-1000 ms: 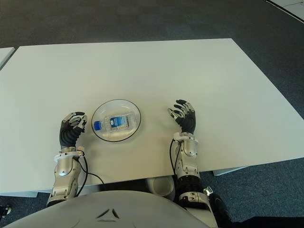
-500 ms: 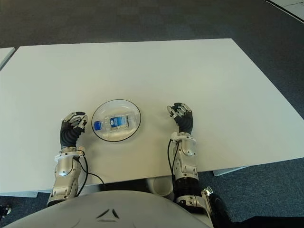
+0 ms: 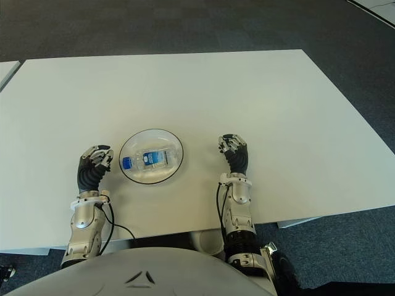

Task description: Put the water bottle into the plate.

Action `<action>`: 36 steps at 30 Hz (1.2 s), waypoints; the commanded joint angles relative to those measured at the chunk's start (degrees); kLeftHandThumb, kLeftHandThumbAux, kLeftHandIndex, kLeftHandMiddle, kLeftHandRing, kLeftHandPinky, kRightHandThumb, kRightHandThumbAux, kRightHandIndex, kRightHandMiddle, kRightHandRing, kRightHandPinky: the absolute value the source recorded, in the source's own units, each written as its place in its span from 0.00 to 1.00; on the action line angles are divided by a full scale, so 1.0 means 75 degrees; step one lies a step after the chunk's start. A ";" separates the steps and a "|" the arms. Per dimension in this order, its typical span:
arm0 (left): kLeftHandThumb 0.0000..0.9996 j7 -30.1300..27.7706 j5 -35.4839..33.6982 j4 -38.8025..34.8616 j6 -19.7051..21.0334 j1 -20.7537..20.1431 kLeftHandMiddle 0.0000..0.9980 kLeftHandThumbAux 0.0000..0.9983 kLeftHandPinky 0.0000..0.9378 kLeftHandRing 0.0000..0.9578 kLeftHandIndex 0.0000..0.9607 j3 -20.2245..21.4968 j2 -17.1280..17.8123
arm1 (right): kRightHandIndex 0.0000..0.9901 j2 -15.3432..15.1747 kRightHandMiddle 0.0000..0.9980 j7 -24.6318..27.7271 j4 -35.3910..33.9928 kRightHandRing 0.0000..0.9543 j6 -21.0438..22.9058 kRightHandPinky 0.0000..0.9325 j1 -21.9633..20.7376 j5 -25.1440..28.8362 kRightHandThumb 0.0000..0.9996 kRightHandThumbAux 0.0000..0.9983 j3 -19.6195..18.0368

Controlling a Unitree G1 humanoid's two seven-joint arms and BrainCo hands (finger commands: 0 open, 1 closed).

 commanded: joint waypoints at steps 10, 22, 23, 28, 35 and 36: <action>0.70 -0.0008 0.0045 0.0095 0.0052 -0.0045 0.76 0.72 0.82 0.80 0.45 0.0010 -0.0012 | 0.44 -0.0008 0.61 -0.0595 0.0398 0.63 -0.0164 0.65 0.0269 -0.0854 0.71 0.73 0.0176; 0.70 -0.0039 0.0029 0.0049 0.0126 -0.0013 0.76 0.72 0.79 0.80 0.45 -0.0001 -0.0017 | 0.44 0.0027 0.61 -0.0793 0.0267 0.64 -0.0067 0.66 0.0304 -0.1135 0.71 0.73 0.0278; 0.70 -0.0040 0.0029 0.0054 0.0115 -0.0013 0.76 0.72 0.79 0.80 0.45 -0.0002 -0.0017 | 0.44 0.0032 0.61 -0.0790 0.0255 0.64 -0.0041 0.66 0.0303 -0.1126 0.71 0.73 0.0280; 0.70 -0.0026 0.0047 0.0069 0.0061 -0.0019 0.76 0.72 0.81 0.80 0.45 -0.0006 -0.0021 | 0.44 0.0053 0.61 -0.0806 0.0189 0.64 0.0066 0.67 0.0305 -0.1120 0.71 0.73 0.0295; 0.70 -0.0018 0.0077 0.0070 0.0066 -0.0020 0.77 0.72 0.81 0.80 0.45 -0.0003 -0.0003 | 0.44 0.0082 0.62 -0.0846 0.0076 0.65 0.0186 0.68 0.0318 -0.1150 0.71 0.73 0.0339; 0.70 -0.0021 0.0076 0.0076 0.0059 -0.0022 0.77 0.72 0.81 0.80 0.45 0.0000 0.0001 | 0.44 0.0083 0.62 -0.0850 0.0073 0.65 0.0190 0.68 0.0320 -0.1153 0.71 0.73 0.0344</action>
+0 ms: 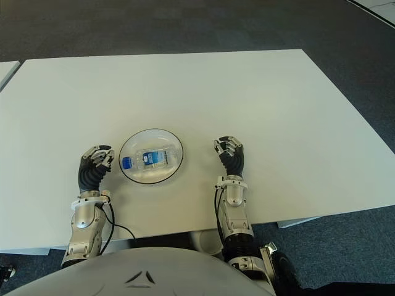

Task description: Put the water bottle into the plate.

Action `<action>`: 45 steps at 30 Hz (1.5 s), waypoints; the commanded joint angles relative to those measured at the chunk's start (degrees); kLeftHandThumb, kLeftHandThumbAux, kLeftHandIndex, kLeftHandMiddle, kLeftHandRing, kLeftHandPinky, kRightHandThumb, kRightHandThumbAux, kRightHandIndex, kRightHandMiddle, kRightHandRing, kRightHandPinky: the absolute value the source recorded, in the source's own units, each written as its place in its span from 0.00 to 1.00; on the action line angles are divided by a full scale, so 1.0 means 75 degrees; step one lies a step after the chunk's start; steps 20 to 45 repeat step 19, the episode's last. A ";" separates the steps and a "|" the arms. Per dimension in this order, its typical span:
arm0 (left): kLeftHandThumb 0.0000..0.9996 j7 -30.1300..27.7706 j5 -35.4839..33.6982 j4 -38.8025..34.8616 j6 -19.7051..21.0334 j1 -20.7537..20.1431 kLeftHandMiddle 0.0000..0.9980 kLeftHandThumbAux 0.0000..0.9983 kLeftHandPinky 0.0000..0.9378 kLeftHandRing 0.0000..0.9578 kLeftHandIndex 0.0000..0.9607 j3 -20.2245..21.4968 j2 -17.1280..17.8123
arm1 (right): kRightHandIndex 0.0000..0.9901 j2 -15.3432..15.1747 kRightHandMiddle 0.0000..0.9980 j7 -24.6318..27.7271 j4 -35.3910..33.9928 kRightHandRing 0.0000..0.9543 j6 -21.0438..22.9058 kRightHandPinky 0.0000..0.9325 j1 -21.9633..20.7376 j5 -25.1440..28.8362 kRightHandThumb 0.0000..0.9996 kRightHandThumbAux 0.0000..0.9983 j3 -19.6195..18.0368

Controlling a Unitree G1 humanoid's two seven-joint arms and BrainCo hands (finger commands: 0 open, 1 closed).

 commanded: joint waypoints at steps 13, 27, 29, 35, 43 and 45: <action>0.70 -0.0077 0.0024 0.0057 0.0022 -0.0022 0.76 0.72 0.79 0.80 0.45 -0.0001 0.0044 | 0.44 0.0092 0.63 -0.0082 0.0052 0.65 0.0287 0.68 0.0211 -0.0038 0.71 0.73 0.0129; 0.70 -0.0085 0.0019 0.0022 0.0031 -0.0021 0.76 0.72 0.79 0.79 0.45 -0.0013 0.0041 | 0.44 0.0096 0.63 -0.0083 0.0070 0.65 0.0281 0.68 0.0195 -0.0030 0.71 0.73 0.0144; 0.70 -0.0085 0.0019 0.0022 0.0031 -0.0021 0.76 0.72 0.79 0.79 0.45 -0.0013 0.0041 | 0.44 0.0096 0.63 -0.0083 0.0070 0.65 0.0281 0.68 0.0195 -0.0030 0.71 0.73 0.0144; 0.70 -0.0085 0.0019 0.0022 0.0031 -0.0021 0.76 0.72 0.79 0.79 0.45 -0.0013 0.0041 | 0.44 0.0096 0.63 -0.0083 0.0070 0.65 0.0281 0.68 0.0195 -0.0030 0.71 0.73 0.0144; 0.70 -0.0085 0.0019 0.0022 0.0031 -0.0021 0.76 0.72 0.79 0.79 0.45 -0.0013 0.0041 | 0.44 0.0096 0.63 -0.0083 0.0070 0.65 0.0281 0.68 0.0195 -0.0030 0.71 0.73 0.0144; 0.70 -0.0085 0.0019 0.0022 0.0031 -0.0021 0.76 0.72 0.79 0.79 0.45 -0.0013 0.0041 | 0.44 0.0096 0.63 -0.0083 0.0070 0.65 0.0281 0.68 0.0195 -0.0030 0.71 0.73 0.0144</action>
